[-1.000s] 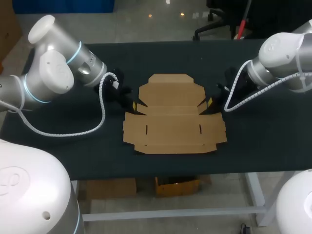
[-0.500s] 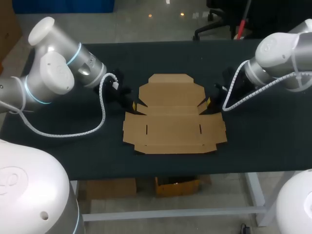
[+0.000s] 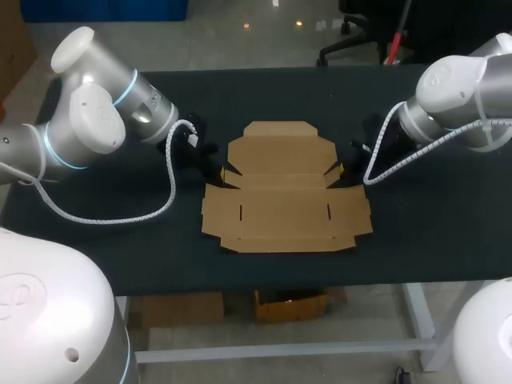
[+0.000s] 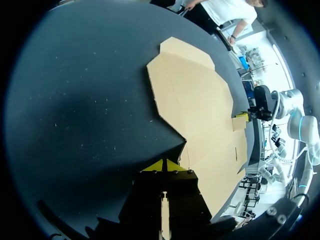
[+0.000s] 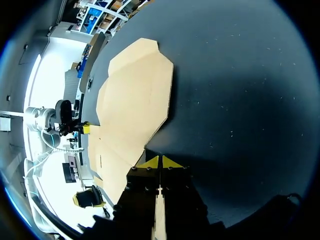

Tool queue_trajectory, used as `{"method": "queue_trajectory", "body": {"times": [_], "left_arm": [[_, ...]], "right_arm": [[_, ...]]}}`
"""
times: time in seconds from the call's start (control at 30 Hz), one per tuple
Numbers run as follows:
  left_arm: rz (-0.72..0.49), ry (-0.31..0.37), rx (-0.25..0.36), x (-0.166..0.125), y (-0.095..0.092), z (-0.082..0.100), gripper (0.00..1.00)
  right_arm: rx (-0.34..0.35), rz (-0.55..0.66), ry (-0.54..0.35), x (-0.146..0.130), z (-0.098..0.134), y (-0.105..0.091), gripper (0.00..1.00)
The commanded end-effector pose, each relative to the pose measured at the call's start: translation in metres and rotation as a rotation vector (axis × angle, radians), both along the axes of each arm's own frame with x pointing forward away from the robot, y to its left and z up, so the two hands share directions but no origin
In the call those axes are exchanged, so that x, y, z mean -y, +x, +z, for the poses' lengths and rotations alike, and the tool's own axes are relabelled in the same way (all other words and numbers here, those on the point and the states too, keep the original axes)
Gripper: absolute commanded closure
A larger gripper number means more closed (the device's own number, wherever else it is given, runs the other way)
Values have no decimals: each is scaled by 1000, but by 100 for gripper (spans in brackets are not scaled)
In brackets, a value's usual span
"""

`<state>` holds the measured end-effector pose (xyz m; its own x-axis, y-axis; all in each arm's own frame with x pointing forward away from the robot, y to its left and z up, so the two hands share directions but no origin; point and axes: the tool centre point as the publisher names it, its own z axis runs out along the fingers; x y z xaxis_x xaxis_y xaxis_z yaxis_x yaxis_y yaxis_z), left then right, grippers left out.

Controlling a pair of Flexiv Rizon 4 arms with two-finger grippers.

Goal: Assemble the packaging by folding the flat box into shape, placing the metal phone stand inside, and closing the box properly

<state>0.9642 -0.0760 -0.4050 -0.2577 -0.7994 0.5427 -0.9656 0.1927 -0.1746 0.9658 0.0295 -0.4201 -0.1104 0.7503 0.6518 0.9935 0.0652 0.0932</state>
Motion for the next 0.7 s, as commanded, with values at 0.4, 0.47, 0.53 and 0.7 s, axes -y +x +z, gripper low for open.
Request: {"method": "queue_trajectory", "body": {"times": [0.4,0.47,0.53,0.7], "left_arm": [[-13,7,-11,5,1,-2,100],[-15,9,-10,6,1,-1,100],[-17,10,-9,7,1,-1,100],[-19,13,-9,8,0,-1,100]], "right_arm": [[7,8,1,-8,1,1,100],[9,8,0,-8,1,1,100],[11,9,-1,-10,2,0,100],[12,8,-14,-14,3,-1,100]]}}
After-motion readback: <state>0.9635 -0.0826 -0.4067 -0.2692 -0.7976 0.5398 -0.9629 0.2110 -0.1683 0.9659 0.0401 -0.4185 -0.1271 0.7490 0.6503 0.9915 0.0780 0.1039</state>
